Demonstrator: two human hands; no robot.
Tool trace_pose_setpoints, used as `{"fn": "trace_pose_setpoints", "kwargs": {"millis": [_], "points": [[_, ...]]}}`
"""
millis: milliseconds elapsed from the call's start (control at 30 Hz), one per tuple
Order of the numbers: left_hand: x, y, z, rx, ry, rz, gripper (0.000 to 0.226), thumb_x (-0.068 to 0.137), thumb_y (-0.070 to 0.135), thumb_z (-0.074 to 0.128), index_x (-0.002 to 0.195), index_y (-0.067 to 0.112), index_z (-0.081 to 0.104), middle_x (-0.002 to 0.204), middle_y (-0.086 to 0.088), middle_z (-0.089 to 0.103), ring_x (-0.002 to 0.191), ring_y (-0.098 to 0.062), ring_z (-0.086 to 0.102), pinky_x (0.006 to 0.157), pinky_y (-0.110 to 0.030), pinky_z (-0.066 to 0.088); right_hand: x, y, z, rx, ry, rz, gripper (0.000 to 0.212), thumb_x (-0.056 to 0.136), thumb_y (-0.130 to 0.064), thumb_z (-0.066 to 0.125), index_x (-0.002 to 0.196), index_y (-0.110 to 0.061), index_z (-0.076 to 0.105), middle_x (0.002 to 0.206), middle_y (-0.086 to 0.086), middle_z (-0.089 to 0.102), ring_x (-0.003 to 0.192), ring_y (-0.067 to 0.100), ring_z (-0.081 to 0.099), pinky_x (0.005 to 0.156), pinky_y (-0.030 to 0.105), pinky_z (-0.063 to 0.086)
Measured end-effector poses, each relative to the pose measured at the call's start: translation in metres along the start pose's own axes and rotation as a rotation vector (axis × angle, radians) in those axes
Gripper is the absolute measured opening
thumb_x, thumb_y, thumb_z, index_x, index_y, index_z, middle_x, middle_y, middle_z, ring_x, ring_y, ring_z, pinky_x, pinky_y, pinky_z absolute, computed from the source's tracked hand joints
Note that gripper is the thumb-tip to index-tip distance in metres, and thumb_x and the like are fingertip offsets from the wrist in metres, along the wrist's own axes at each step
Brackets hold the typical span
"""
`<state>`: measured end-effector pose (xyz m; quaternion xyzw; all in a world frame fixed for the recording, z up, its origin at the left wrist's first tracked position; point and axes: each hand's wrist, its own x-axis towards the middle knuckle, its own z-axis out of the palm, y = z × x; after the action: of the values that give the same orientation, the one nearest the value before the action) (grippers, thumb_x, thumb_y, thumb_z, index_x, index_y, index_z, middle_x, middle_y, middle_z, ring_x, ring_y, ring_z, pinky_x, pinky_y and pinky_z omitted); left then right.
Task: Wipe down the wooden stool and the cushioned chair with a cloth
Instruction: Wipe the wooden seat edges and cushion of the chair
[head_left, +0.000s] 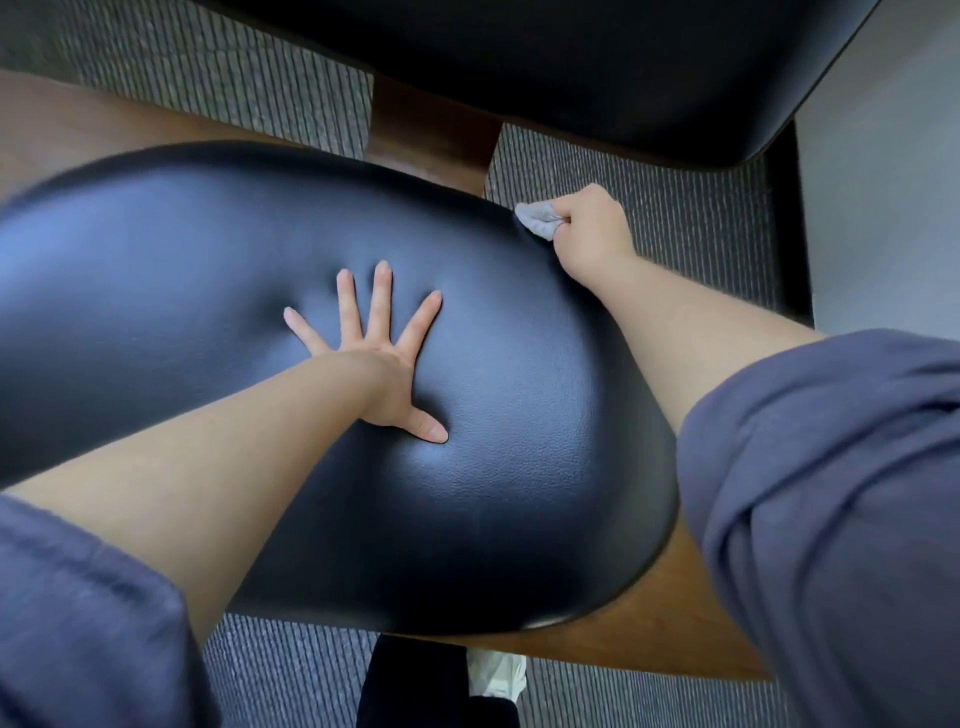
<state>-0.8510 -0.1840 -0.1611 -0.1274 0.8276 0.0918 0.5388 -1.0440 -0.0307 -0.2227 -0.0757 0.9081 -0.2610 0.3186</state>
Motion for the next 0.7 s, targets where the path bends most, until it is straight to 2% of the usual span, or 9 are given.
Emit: {"fn": "trace_pose_setpoints", "kwargs": {"millis": [100, 167, 200, 233, 267, 300, 333, 467, 700], "points": [[-0.002, 0.0, -0.001, 0.0, -0.008, 0.001, 0.142, 0.053, 0.085, 0.066, 0.127, 0.043, -0.047, 0.136, -0.008, -0.059, 0.129, -0.042, -0.047, 0.098, -0.083, -0.003, -0.003, -0.002, -0.004, -0.014, -0.002, 0.007, 0.034, 0.086, -0.03, 0.058, 0.105, -0.006, 0.07, 0.112, -0.002, 0.07, 0.109, 0.016, 0.063, 0.102, 0.036, 0.047], [-0.003, 0.001, -0.001, -0.001, -0.003, 0.001, 0.142, 0.053, 0.085, 0.066, 0.13, 0.043, -0.046, 0.137, -0.008, -0.058, 0.13, -0.042, -0.047, 0.098, -0.082, -0.003, -0.012, -0.002, -0.007, -0.036, 0.002, 0.012, 0.035, 0.081, -0.021, 0.052, 0.108, -0.004, 0.066, 0.111, 0.007, 0.071, 0.104, 0.025, 0.066, 0.096, 0.043, 0.051], [-0.004, 0.001, -0.001, -0.001, 0.001, -0.001, 0.142, 0.053, 0.085, 0.066, 0.131, 0.043, -0.045, 0.138, -0.008, -0.058, 0.13, -0.042, -0.047, 0.098, -0.082, -0.003, -0.016, 0.001, -0.009, -0.047, -0.008, -0.012, 0.034, 0.08, -0.014, 0.051, 0.108, 0.001, 0.061, 0.105, 0.006, 0.072, 0.107, 0.036, 0.058, 0.094, 0.053, 0.045], [-0.004, 0.001, -0.001, 0.001, 0.006, -0.003, 0.142, 0.053, 0.084, 0.067, 0.131, 0.043, -0.045, 0.138, -0.008, -0.057, 0.131, -0.041, -0.046, 0.099, -0.082, -0.003, -0.025, 0.001, -0.012, -0.061, -0.006, -0.023, 0.029, 0.08, -0.008, 0.049, 0.105, 0.006, 0.056, 0.091, 0.0, 0.073, 0.105, 0.035, 0.054, 0.078, 0.032, 0.054], [-0.006, 0.001, 0.0, 0.0, 0.015, -0.005, 0.142, 0.053, 0.084, 0.067, 0.132, 0.044, -0.044, 0.139, -0.008, -0.056, 0.131, -0.041, -0.045, 0.099, -0.082, -0.003, -0.032, 0.006, -0.015, -0.069, 0.006, -0.034, 0.024, 0.081, -0.006, 0.047, 0.098, 0.011, 0.051, 0.073, -0.005, 0.061, 0.084, 0.007, 0.023, 0.061, 0.02, 0.032], [-0.007, 0.001, 0.0, -0.001, 0.028, -0.008, 0.142, 0.053, 0.084, 0.067, 0.133, 0.044, -0.043, 0.14, -0.007, -0.055, 0.132, -0.04, -0.045, 0.099, -0.082, -0.002, -0.041, 0.01, -0.019, -0.043, 0.033, -0.019, 0.019, 0.083, -0.005, 0.046, 0.089, 0.005, 0.031, 0.067, -0.002, 0.046, 0.059, 0.007, 0.041, 0.055, 0.022, 0.034], [-0.008, 0.001, 0.001, -0.001, 0.047, -0.009, 0.141, 0.053, 0.084, 0.067, 0.135, 0.045, -0.041, 0.142, -0.007, -0.054, 0.134, -0.04, -0.043, 0.1, -0.081, -0.002, -0.049, 0.016, -0.021, 0.004, 0.067, 0.003, 0.014, 0.086, -0.007, 0.046, 0.077, -0.006, 0.057, 0.07, -0.004, 0.04, 0.059, 0.004, 0.035, 0.051, 0.018, 0.029], [-0.016, -0.001, 0.009, -0.006, 0.175, 0.017, 0.136, 0.054, 0.085, 0.065, 0.143, 0.045, -0.031, 0.152, -0.005, -0.041, 0.141, -0.038, -0.033, 0.104, -0.078, 0.003, -0.081, 0.038, -0.026, 0.103, 0.128, 0.033, 0.02, 0.091, -0.01, 0.046, 0.101, 0.003, 0.057, 0.078, -0.015, 0.042, 0.067, -0.002, 0.039, 0.06, 0.012, 0.034], [-0.048, -0.007, 0.062, -0.1, 0.359, 0.011, 0.104, 0.072, 0.087, 0.04, 0.149, 0.044, -0.015, 0.159, -0.002, -0.027, 0.145, -0.035, -0.023, 0.108, -0.074, 0.009, -0.153, 0.057, -0.032, -0.04, 0.253, -0.098, 0.023, 0.089, 0.008, 0.042, 0.097, 0.004, 0.064, 0.1, 0.0, 0.043, 0.087, 0.013, 0.043, 0.072, -0.001, 0.03]]}}
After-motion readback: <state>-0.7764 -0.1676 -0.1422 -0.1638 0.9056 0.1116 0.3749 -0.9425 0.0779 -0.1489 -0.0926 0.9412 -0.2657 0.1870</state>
